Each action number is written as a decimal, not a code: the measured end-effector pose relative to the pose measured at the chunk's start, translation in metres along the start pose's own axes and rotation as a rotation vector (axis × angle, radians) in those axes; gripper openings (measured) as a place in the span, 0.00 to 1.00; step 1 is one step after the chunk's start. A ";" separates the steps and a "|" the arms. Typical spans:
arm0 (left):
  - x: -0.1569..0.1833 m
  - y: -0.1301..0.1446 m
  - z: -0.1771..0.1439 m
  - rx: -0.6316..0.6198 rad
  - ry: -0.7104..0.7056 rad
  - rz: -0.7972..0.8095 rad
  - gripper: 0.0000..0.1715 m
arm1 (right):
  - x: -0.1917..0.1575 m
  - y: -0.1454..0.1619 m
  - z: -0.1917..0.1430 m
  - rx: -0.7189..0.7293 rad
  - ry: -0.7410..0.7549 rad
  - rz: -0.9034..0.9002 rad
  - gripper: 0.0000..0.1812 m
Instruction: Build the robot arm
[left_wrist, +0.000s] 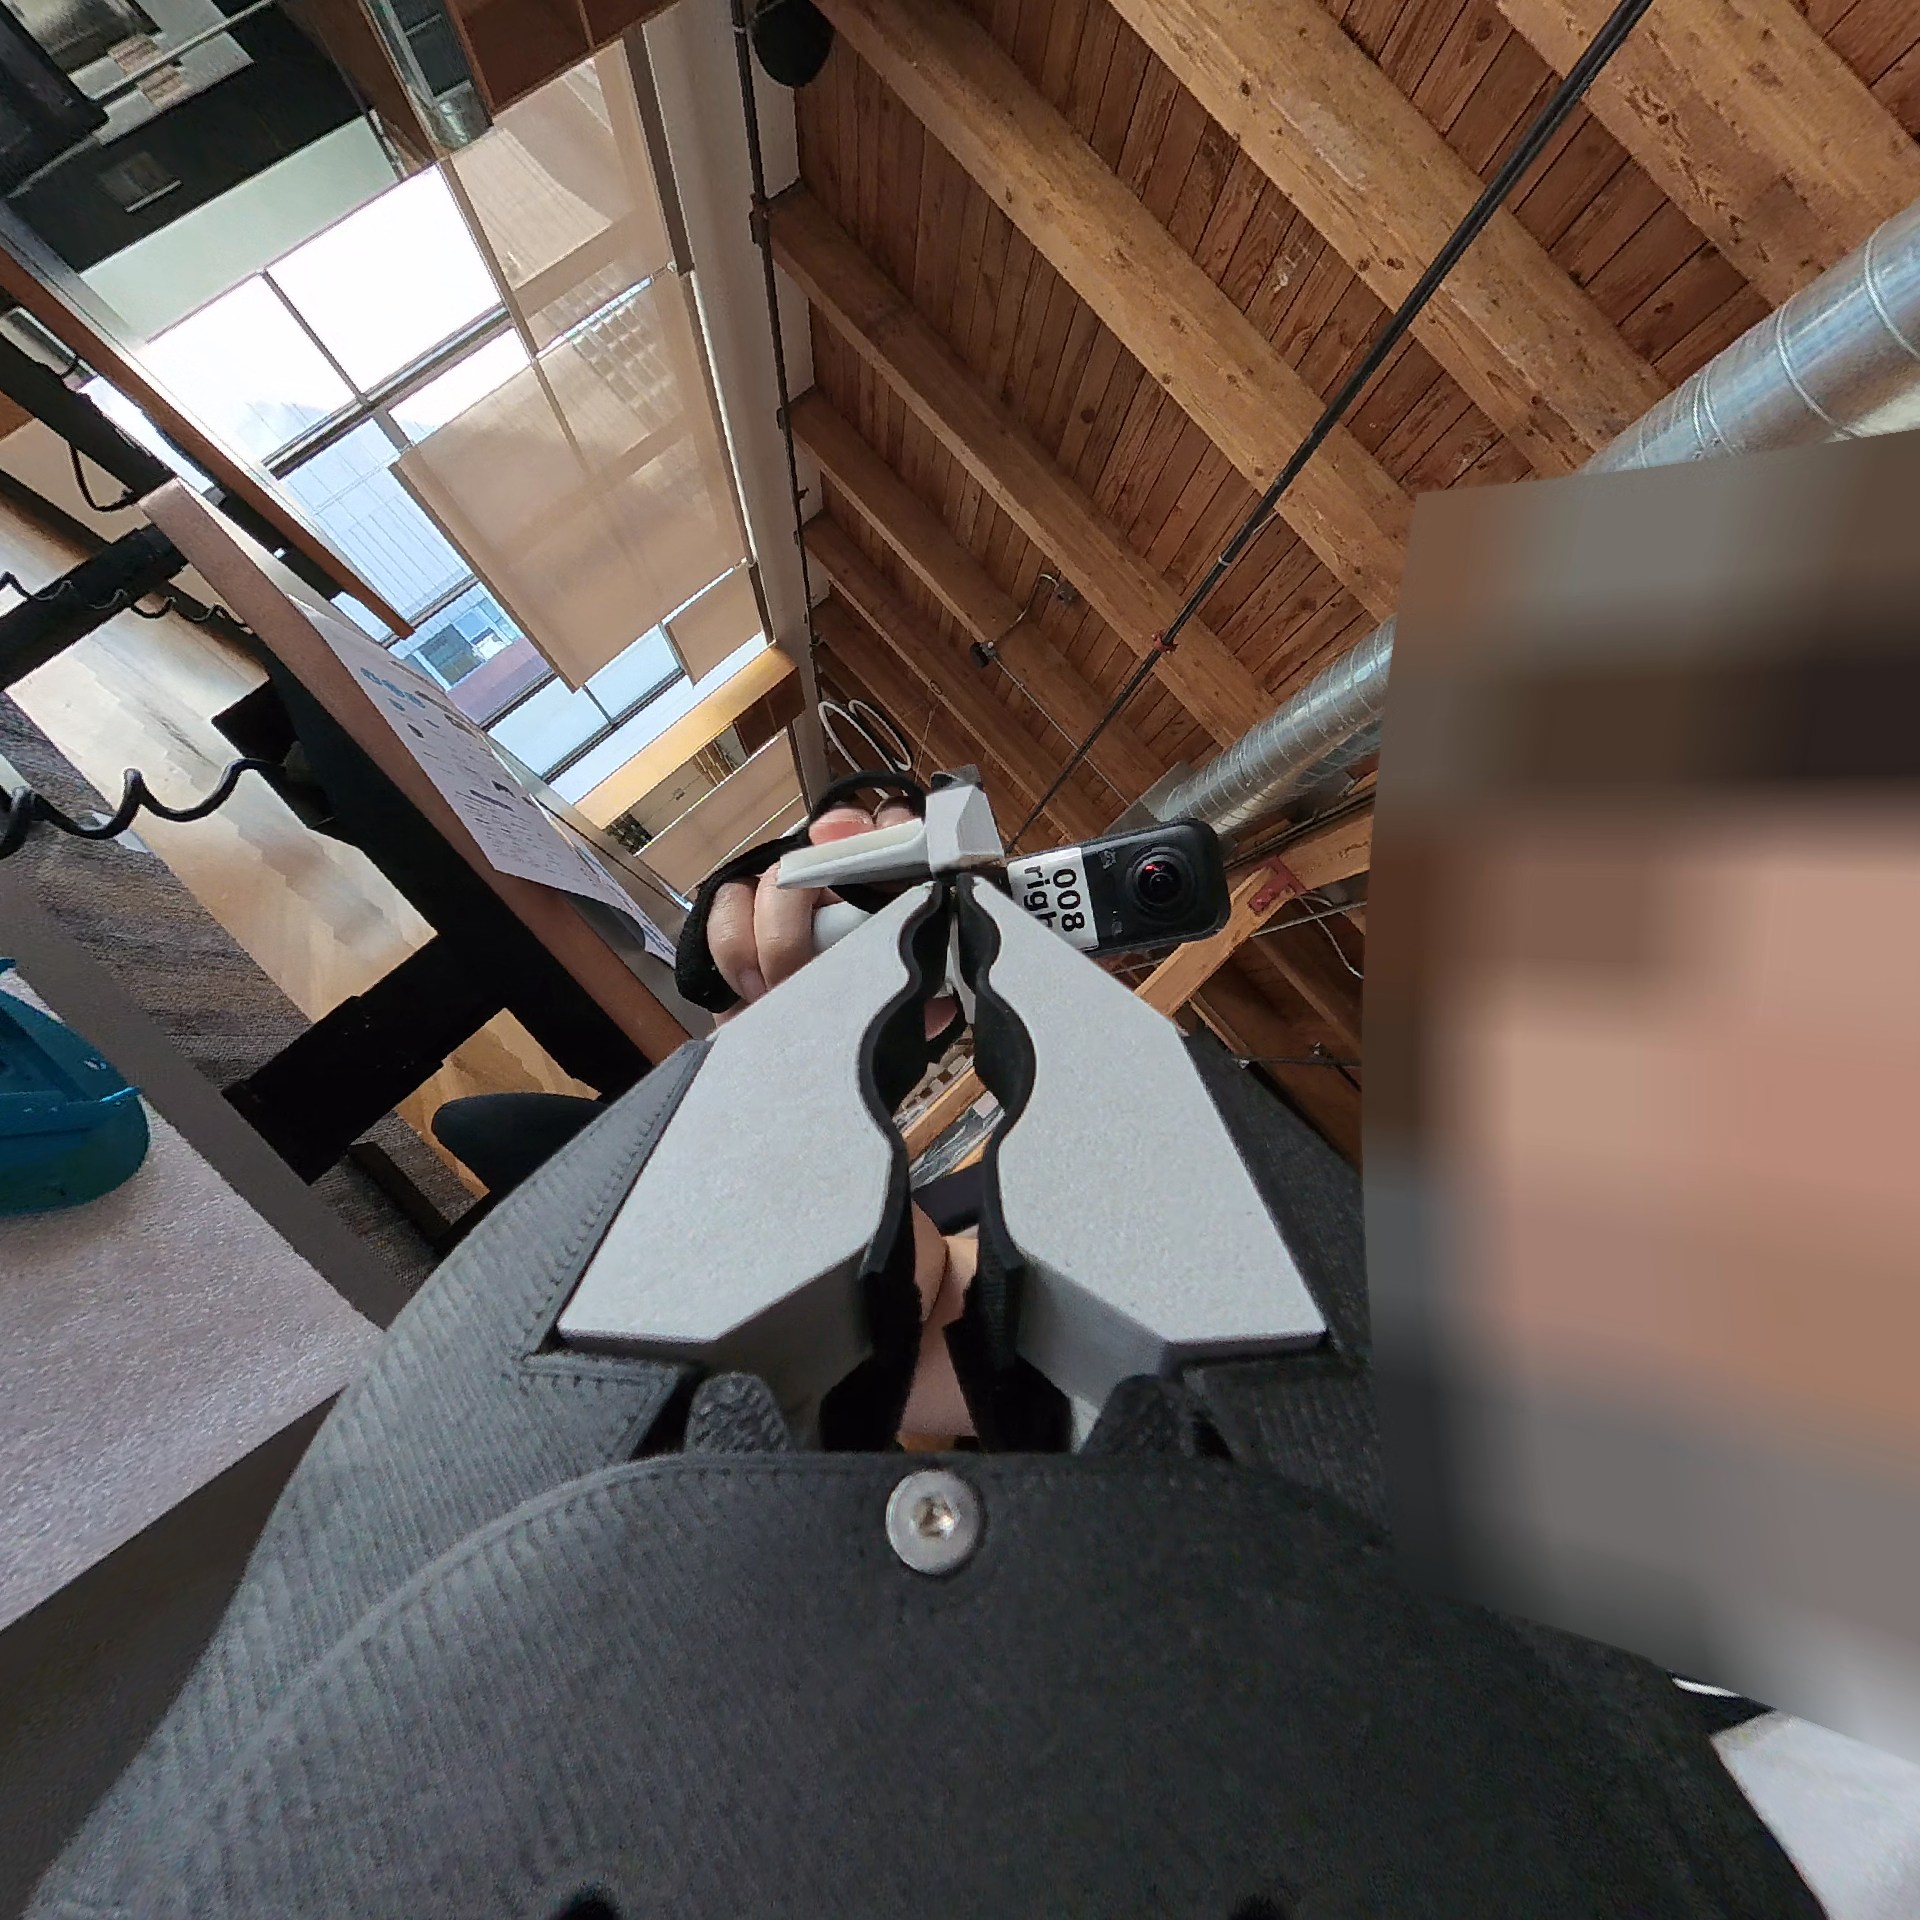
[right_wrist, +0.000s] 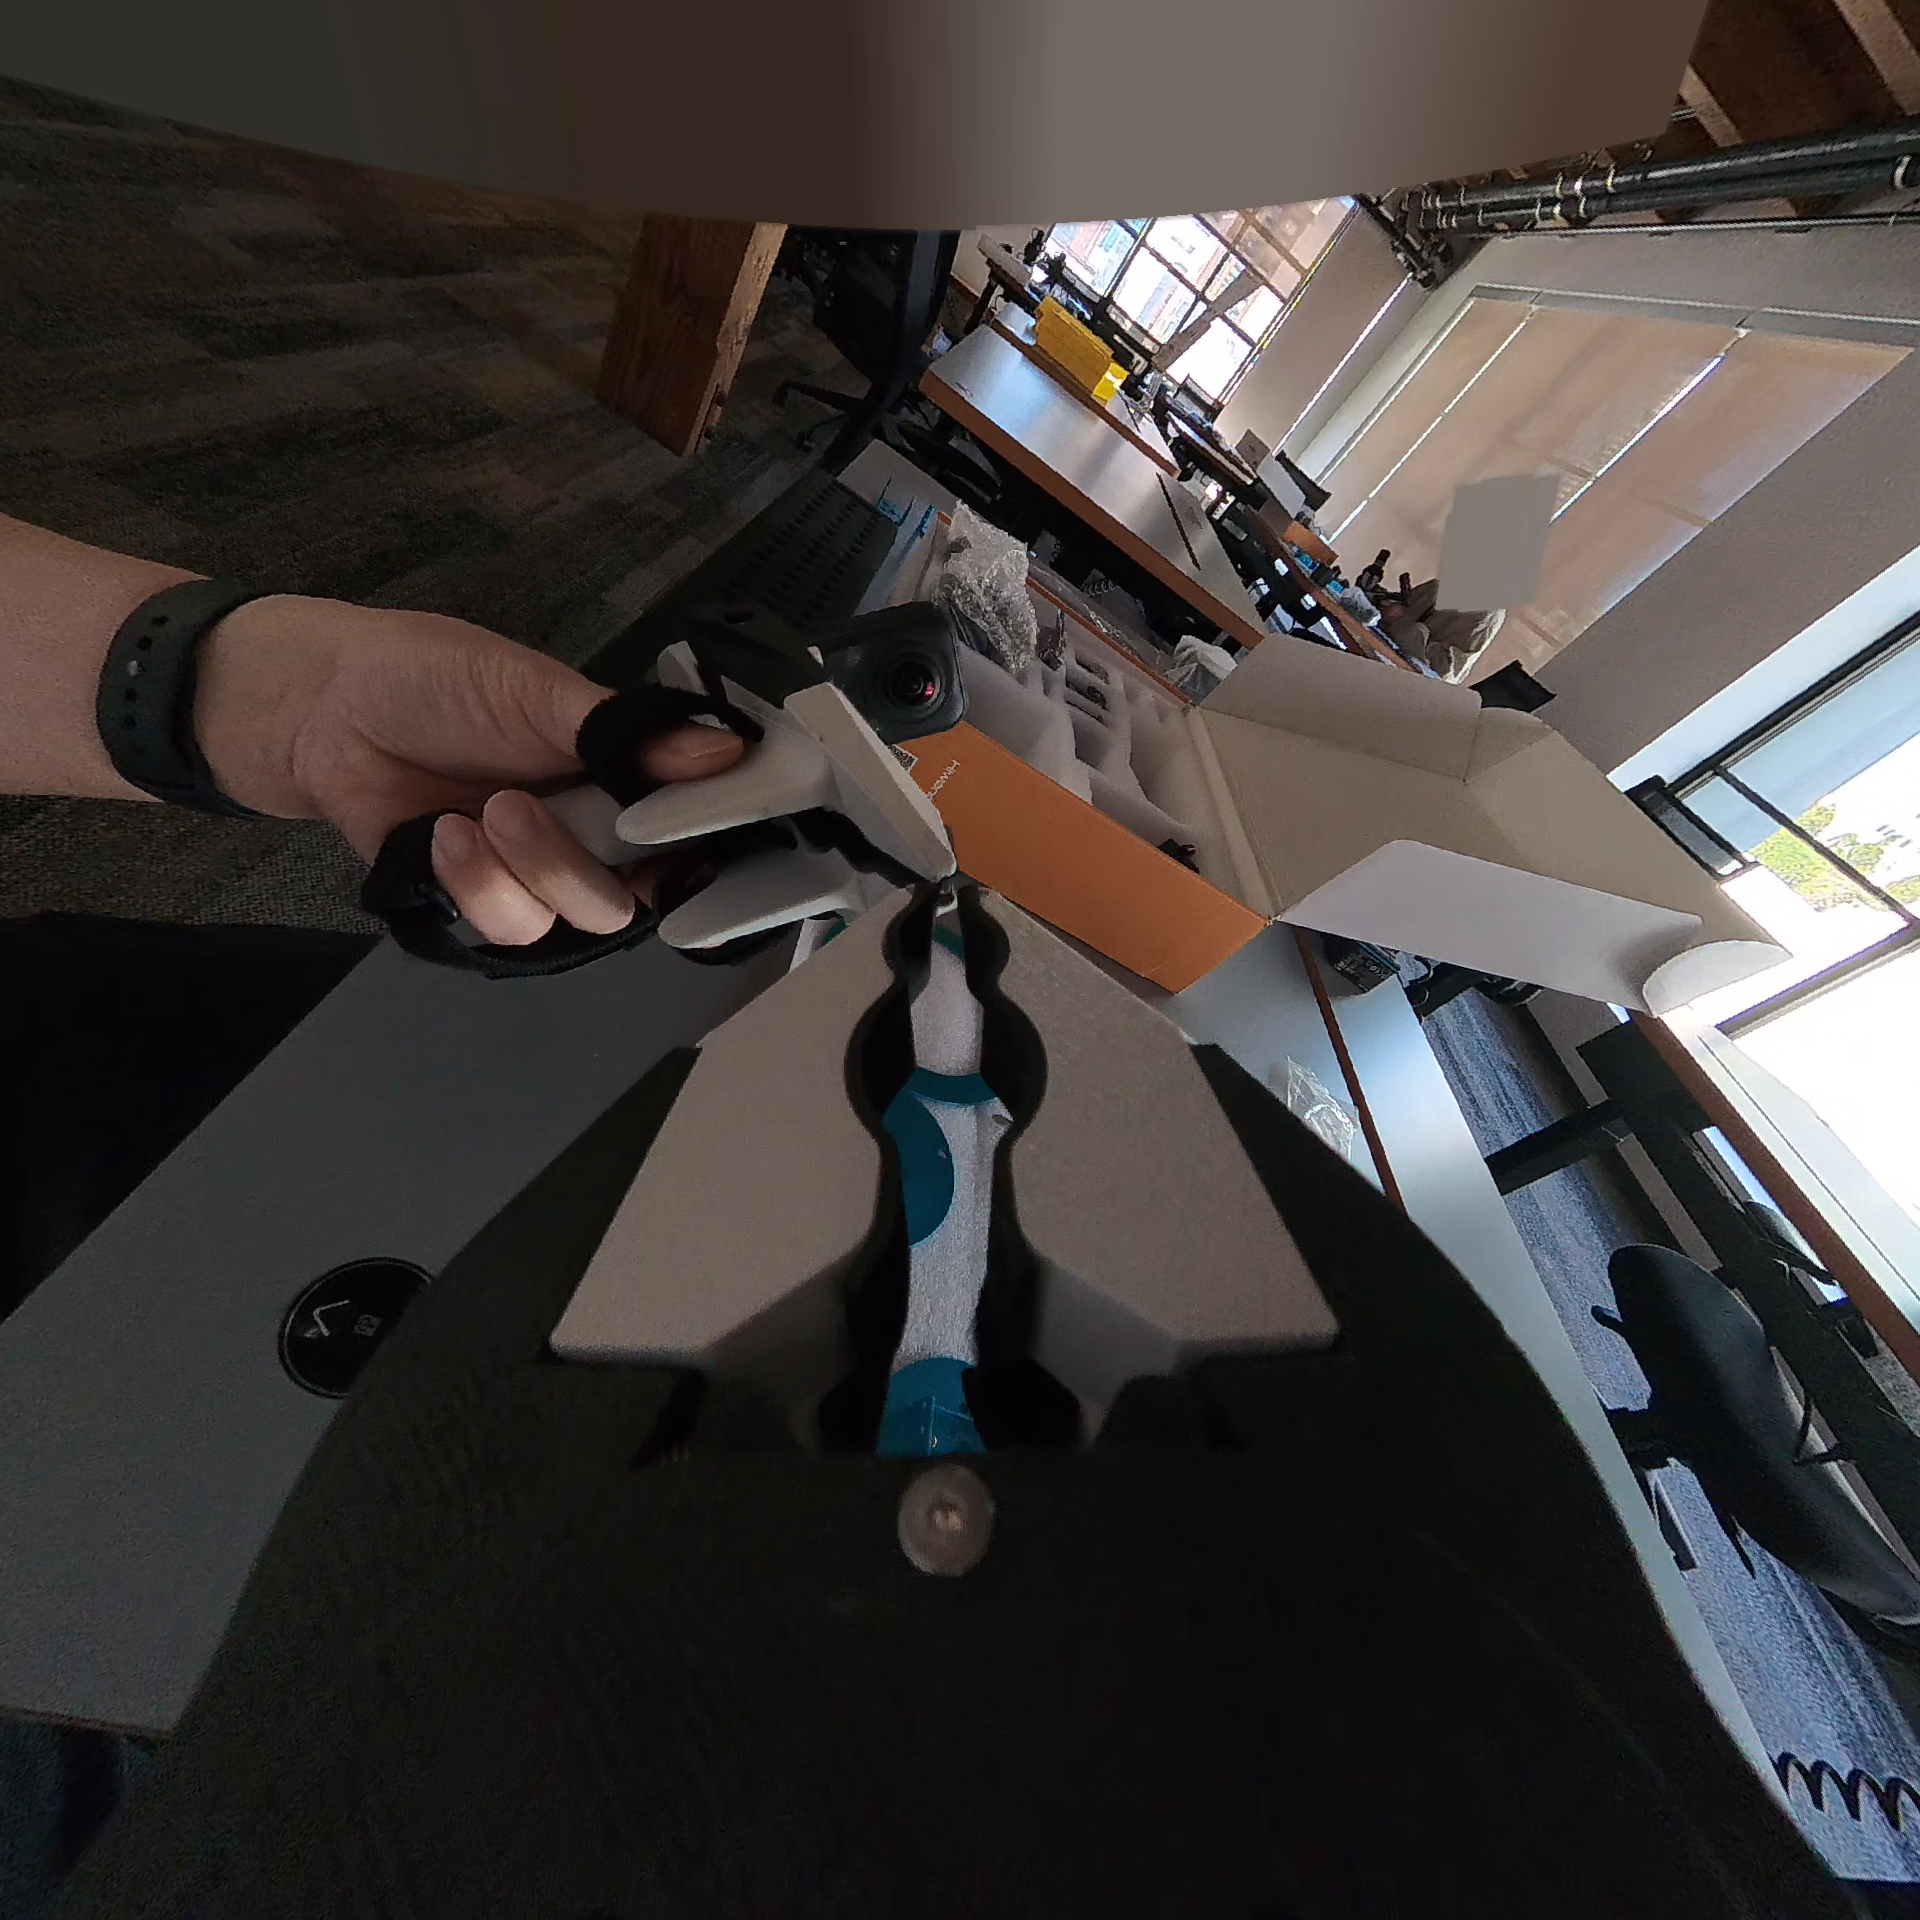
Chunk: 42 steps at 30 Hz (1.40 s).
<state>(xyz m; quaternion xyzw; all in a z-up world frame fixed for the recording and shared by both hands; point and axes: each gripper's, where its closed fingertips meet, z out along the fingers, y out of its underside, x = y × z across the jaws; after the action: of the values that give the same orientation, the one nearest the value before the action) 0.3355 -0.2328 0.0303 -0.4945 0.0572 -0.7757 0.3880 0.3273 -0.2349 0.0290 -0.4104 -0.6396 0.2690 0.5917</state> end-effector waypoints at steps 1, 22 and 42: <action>0.001 0.000 0.000 -0.001 0.003 0.000 0.00 | 0.000 -0.001 -0.001 0.005 0.001 -0.002 0.01; -0.087 0.010 -0.037 -0.398 -0.695 0.748 0.35 | 0.041 0.133 -0.042 -0.550 -0.310 0.197 0.01; -0.183 0.020 0.006 -0.997 -0.556 0.796 0.46 | 0.020 0.205 -0.031 -0.604 -0.485 -0.008 0.01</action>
<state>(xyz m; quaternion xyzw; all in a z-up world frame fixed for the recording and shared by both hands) 0.3896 -0.1246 -0.1079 -0.7352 0.4821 -0.3002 0.3700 0.4005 -0.1164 -0.1260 -0.4881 -0.8130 0.1553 0.2768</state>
